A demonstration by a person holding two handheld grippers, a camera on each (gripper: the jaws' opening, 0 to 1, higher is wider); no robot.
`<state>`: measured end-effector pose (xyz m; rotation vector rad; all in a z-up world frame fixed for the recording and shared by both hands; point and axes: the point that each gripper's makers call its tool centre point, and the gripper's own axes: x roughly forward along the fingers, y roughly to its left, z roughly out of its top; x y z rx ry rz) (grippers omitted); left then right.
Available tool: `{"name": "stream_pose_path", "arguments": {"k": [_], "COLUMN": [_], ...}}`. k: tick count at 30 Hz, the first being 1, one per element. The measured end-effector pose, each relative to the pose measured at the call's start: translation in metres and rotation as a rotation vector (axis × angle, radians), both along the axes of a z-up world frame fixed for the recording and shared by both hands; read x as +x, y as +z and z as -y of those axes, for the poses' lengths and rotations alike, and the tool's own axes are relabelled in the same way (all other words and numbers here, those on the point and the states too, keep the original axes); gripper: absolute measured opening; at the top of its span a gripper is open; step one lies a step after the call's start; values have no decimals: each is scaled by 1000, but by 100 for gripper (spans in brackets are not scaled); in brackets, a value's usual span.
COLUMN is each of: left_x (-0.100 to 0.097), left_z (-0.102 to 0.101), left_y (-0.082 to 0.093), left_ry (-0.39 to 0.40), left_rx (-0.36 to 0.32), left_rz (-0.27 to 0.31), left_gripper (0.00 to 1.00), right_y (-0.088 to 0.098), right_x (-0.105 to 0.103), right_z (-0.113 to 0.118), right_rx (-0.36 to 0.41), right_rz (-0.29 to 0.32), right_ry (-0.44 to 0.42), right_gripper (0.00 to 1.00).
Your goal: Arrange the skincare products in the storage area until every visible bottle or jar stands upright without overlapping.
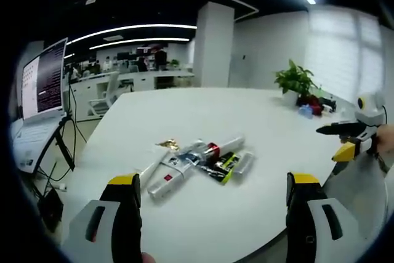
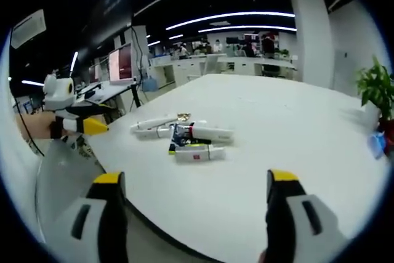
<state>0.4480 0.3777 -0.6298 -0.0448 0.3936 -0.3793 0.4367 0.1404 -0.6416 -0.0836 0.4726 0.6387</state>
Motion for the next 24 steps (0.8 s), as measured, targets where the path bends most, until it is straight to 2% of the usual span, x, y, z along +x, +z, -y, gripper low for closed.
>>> {"name": "stream_pose_path", "arguments": {"k": [5,11,24], "left_x": [0,0,0], "left_z": [1,0,0], "left_y": [0,0,-2], "left_ry": [-5,-3,-7], "left_rx": [2,1,5], "left_rz": [-1,0,-6], "left_gripper": [97,97,97], "right_y": [8,18,22], "right_x": [12,37,78], "right_z": [-1,3,-7], "right_rx": [-44,-91,-164], "right_rz": [25,48,62], "right_ry": [45,92,203], "right_gripper": [93,90,88]}}
